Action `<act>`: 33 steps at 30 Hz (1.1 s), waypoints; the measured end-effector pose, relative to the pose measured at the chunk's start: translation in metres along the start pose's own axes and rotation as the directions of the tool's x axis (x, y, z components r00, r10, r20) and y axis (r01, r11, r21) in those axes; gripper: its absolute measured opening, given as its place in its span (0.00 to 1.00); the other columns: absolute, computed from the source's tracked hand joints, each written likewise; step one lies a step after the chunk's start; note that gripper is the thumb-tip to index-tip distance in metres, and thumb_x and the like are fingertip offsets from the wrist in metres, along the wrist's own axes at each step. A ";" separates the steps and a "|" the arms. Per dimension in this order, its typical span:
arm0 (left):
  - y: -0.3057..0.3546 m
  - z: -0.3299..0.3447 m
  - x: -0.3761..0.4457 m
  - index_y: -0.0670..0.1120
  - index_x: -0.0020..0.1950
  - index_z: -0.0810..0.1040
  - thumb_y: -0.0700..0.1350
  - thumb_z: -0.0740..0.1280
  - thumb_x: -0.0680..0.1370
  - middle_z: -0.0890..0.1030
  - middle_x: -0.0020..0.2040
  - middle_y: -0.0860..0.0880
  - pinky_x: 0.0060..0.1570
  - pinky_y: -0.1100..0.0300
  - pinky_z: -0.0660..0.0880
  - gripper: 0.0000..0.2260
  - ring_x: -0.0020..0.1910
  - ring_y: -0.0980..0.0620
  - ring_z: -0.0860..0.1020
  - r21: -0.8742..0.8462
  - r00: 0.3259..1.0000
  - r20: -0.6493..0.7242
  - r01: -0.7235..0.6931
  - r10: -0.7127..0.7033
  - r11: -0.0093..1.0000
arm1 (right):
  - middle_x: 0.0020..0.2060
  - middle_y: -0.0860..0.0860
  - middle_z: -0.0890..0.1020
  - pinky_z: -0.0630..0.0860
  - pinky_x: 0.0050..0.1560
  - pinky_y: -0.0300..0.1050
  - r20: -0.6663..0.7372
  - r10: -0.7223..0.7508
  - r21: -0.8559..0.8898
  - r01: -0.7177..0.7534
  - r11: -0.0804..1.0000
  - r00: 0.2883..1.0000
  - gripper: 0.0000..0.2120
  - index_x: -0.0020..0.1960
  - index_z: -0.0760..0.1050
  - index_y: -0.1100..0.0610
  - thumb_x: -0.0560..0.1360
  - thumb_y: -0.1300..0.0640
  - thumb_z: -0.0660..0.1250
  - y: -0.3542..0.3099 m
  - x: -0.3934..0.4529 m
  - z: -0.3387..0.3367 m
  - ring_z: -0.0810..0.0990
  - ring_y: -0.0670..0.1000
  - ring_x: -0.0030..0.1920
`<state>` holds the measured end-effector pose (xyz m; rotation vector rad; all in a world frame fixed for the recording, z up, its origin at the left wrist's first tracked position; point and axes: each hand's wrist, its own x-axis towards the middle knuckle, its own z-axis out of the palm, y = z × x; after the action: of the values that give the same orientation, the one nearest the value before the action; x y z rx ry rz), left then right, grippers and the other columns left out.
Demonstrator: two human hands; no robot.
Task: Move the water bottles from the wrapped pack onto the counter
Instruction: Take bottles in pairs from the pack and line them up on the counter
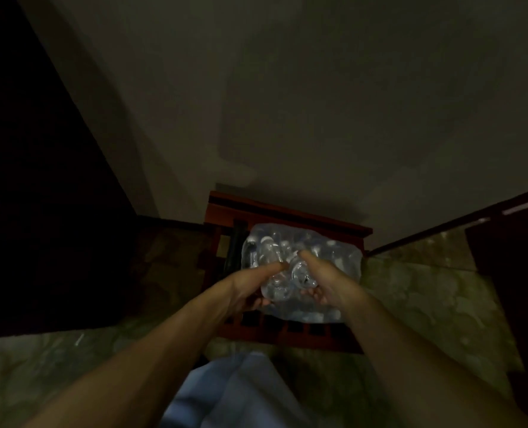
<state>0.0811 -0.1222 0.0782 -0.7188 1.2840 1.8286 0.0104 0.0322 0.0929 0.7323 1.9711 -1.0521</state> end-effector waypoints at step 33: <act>0.076 0.003 -0.288 0.42 0.62 0.72 0.44 0.80 0.65 0.83 0.54 0.42 0.54 0.46 0.80 0.29 0.51 0.46 0.84 0.464 0.330 -0.269 -0.779 0.905 0.422 | 0.43 0.41 0.82 0.75 0.34 0.29 0.279 -0.934 0.295 0.905 0.306 0.224 0.30 0.64 0.67 0.47 0.67 0.51 0.77 -0.088 -0.237 0.005 0.82 0.37 0.43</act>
<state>0.1730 -0.2122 0.3474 -0.3275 2.5873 2.2590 0.0724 -0.0460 0.3250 -0.8398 1.8960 -1.7692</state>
